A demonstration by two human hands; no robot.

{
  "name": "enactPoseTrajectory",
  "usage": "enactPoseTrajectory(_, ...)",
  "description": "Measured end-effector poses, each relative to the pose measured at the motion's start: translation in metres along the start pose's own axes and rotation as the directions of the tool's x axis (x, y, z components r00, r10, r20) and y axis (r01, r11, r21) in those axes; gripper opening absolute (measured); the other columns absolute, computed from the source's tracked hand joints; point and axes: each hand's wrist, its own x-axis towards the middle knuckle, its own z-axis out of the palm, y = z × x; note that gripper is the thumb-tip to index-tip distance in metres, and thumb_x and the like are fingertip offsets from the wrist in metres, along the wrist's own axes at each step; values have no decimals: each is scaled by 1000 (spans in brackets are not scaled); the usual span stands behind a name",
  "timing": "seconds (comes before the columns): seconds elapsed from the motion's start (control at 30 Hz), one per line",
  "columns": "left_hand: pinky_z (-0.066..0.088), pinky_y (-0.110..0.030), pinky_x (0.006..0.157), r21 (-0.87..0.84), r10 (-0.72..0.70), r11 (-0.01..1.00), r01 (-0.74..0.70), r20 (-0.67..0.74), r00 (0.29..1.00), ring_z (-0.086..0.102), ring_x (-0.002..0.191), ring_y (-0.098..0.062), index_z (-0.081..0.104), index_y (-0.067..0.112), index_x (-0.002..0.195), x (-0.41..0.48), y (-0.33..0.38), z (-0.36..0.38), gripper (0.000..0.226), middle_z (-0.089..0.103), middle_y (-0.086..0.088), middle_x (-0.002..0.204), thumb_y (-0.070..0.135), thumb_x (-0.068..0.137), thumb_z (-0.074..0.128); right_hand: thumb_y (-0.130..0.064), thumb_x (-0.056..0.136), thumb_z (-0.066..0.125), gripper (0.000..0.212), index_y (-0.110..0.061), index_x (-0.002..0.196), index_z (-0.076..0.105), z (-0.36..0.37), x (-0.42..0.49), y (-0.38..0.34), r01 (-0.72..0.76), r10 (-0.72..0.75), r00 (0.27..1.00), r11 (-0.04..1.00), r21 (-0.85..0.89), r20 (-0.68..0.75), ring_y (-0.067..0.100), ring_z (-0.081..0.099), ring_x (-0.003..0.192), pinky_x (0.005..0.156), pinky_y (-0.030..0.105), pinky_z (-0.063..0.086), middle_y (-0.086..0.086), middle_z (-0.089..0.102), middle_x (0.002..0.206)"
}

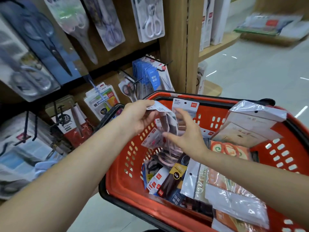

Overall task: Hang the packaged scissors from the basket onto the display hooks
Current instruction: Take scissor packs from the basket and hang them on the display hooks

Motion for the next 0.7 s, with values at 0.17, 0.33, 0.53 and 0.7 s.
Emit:
enactPoseTrajectory(0.17, 49, -13, 39, -49, -54, 997, 58, 90, 995, 65, 43, -11, 67, -3, 116, -12, 7, 8, 27, 74, -17, 69, 17, 99, 68, -13, 90, 78, 47, -19, 134, 62, -4, 6, -6, 77, -75, 997, 994, 76, -32, 8, 68, 109, 94, 27, 55, -10, 72, 119)
enactPoseTrajectory(0.33, 58, -16, 54, 86, 52, 994, -64, 136, 989, 72, 65, -15, 71, -3, 108, -14, 6, 7, 47, 79, -19, 95, 41, 95, 71, 0, 92, 73, 34, -9, 124, 68, -4, 11, -2, -138, 116, 990, 929, 344, 85, 20, 75, 101, 85, 29, 60, 4, 78, 109)
enactPoseTrajectory(0.53, 59, -27, 72, 412, 463, 796, -444, 60, 884, 74, 82, -17, 79, 13, 99, -4, -14, -15, 13, 79, -8, 99, 21, 88, 81, 2, 92, 70, 31, -14, 119, 68, -3, 14, -5, -352, 277, 936, 791, 501, 219, 28, 76, 98, 82, 38, 61, 9, 79, 106)
enactPoseTrajectory(0.7, 55, -28, 87, 606, 609, 603, -519, 70, 790, 64, 101, -10, 53, 25, 134, 0, -42, -24, 62, 58, 5, 125, 29, 82, 86, 4, 92, 67, 30, -7, 120, 64, -17, 26, -15, -389, 300, 920, 779, 492, 253, 28, 76, 91, 73, 37, 61, 15, 77, 106)
